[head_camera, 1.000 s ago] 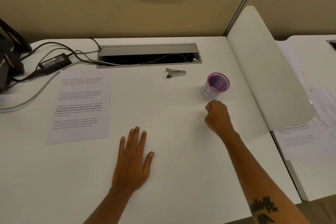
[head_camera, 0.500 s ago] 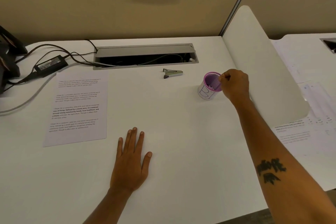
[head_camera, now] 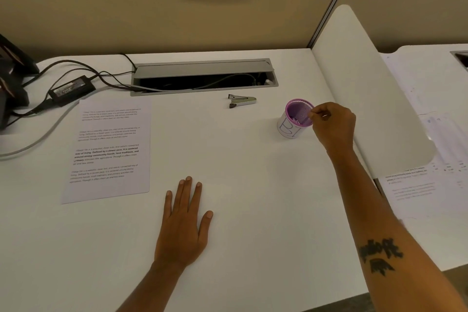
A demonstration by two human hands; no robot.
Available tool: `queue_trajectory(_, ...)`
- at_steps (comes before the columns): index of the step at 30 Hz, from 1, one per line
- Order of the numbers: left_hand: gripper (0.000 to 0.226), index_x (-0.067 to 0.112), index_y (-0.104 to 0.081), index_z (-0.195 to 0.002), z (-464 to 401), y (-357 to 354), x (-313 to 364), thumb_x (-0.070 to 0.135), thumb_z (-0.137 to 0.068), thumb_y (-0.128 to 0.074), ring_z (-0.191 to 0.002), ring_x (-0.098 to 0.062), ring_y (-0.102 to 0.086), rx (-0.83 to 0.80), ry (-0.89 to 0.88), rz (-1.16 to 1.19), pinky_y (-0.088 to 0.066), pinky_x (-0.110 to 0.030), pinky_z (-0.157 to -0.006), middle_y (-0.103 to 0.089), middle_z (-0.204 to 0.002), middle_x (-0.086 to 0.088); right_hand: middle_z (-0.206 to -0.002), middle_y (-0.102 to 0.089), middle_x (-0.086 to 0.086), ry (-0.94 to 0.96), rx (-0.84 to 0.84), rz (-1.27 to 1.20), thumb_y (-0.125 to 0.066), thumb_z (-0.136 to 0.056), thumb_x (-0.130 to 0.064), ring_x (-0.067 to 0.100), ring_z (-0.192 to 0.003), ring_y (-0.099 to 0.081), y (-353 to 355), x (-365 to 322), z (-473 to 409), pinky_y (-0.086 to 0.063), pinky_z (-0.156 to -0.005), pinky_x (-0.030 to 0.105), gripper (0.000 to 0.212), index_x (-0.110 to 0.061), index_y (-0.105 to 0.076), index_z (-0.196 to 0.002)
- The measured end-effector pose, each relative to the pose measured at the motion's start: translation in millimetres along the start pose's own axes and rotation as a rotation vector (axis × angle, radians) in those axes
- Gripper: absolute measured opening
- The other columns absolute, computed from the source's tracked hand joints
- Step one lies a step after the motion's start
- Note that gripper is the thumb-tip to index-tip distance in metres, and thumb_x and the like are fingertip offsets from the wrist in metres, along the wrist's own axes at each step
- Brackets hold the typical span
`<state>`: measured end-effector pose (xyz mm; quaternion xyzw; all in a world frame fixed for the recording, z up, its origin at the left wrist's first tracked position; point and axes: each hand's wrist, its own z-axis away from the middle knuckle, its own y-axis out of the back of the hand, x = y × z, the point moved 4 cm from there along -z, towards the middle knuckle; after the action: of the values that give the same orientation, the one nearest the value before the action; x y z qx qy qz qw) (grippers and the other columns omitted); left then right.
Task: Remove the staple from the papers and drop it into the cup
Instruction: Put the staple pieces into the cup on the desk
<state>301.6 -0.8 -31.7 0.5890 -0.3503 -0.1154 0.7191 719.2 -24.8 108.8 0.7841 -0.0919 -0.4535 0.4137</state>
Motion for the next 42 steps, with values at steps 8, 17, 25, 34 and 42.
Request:
queue_trajectory(8,0.073,0.019,-0.013,-0.170,-0.6,-0.2,0.0,0.050,-0.107,-0.033,-0.167,-0.020,-0.002,0.006,-0.005,-0.006,-0.013,-0.054,-0.135,-0.005,-0.180,-0.004,-0.076,-0.072,-0.003,-0.051,-0.119,-0.076,-0.078,-0.084,-0.008,0.006,-0.067,-0.064,-24.9,13.7,83.4,-0.050,-0.070,0.009,0.005,-0.013,-0.077,-0.084)
queue_trajectory(17,0.073,0.019,-0.013,-0.170,-0.3,0.0,-0.1,0.051,-0.107,-0.031,-0.167,-0.021,-0.003,0.004,-0.004,0.001,-0.014,-0.055,-0.134,-0.006,-0.180,-0.005,-0.091,-0.077,0.002,-0.090,-0.217,0.018,-0.073,-0.090,-0.006,0.016,-0.084,-0.068,-65.1,39.0,117.3,-0.058,-0.082,0.032,0.006,-0.011,-0.077,-0.091)
queue_trajectory(25,0.073,0.019,-0.012,-0.170,-0.5,-0.6,-0.6,0.052,-0.107,-0.029,-0.167,-0.020,-0.002,0.001,-0.003,-0.003,-0.015,-0.055,-0.134,-0.006,-0.180,-0.004,-0.093,-0.075,0.005,-0.006,-0.245,0.110,-0.074,-0.092,-0.012,0.021,-0.085,-0.068,-77.3,33.8,111.3,-0.052,-0.077,0.030,0.005,-0.009,-0.078,-0.092)
queue_trajectory(34,0.073,0.020,-0.011,-0.170,0.3,-0.7,-0.6,0.052,-0.107,-0.031,-0.167,-0.020,-0.001,-0.003,0.002,0.004,-0.012,-0.054,-0.135,-0.004,-0.180,-0.003,-0.085,-0.065,0.013,0.022,-0.266,0.309,-0.062,-0.079,0.014,0.032,-0.074,-0.062,-88.2,19.6,114.6,-0.043,-0.061,0.031,0.018,-0.001,-0.070,-0.084)
queue_trajectory(42,0.073,0.021,-0.009,-0.170,-0.1,-1.7,-1.3,0.053,-0.107,-0.029,-0.167,-0.019,0.002,-0.012,0.009,0.011,-0.011,-0.054,-0.135,-0.001,-0.180,-0.002,-0.096,-0.059,0.013,0.056,-0.320,0.400,-0.055,-0.088,0.007,0.027,-0.082,-0.054,-99.9,23.7,122.2,-0.047,-0.062,0.037,0.016,-0.003,-0.059,-0.100)
